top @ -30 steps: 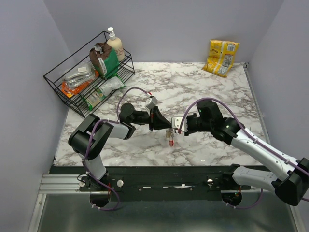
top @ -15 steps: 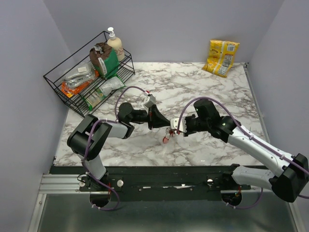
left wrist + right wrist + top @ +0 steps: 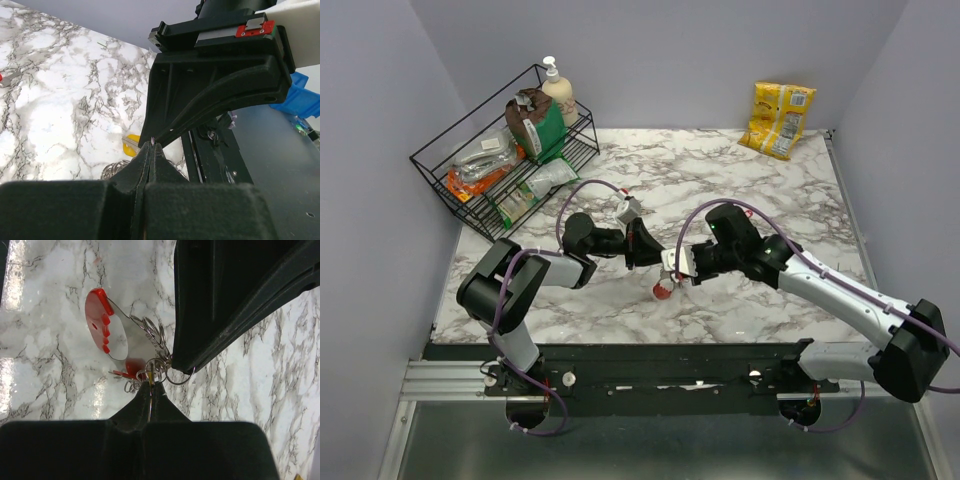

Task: Remove the keys from the keyring
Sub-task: Remove the key from the keyring.

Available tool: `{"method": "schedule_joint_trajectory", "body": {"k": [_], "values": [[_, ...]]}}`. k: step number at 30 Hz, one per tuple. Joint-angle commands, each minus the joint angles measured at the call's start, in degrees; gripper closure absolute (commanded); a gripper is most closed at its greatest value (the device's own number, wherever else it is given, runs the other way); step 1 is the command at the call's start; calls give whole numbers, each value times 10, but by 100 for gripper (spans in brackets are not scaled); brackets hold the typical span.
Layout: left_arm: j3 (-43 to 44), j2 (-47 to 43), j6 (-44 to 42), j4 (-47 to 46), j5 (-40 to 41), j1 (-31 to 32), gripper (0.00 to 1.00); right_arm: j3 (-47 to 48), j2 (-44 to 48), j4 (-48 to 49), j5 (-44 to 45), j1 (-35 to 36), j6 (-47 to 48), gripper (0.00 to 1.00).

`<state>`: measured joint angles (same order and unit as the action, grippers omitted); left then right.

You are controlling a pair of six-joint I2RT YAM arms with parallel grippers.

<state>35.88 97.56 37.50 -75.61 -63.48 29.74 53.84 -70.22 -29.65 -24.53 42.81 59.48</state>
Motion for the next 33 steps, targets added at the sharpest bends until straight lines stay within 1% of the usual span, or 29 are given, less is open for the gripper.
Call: {"method": "schedule_joint_trajectory", "body": {"k": [1, 7, 12, 15, 25, 30, 33], "values": [[-2, -17, -7, -212, 15, -4, 100, 6, -13, -1, 4, 6, -15, 99], [-2, -14, -8, -212, 17, -4, 100, -4, -10, 16, 16, 7, -17, 99], [-3, -18, -6, -212, 15, -4, 100, -3, -26, 19, 17, 7, -20, 99], [-4, -21, -5, -212, 6, -4, 100, -8, -29, 31, 36, 7, -23, 99], [-3, -24, -3, -213, -2, -4, 100, -15, -10, 56, 65, 3, -38, 99], [-11, -25, -15, -212, 16, -5, 100, -23, 20, 54, 72, -1, -37, 99], [-14, -26, -21, -212, 33, -6, 100, -24, 24, 38, 62, -2, -31, 99]]}}
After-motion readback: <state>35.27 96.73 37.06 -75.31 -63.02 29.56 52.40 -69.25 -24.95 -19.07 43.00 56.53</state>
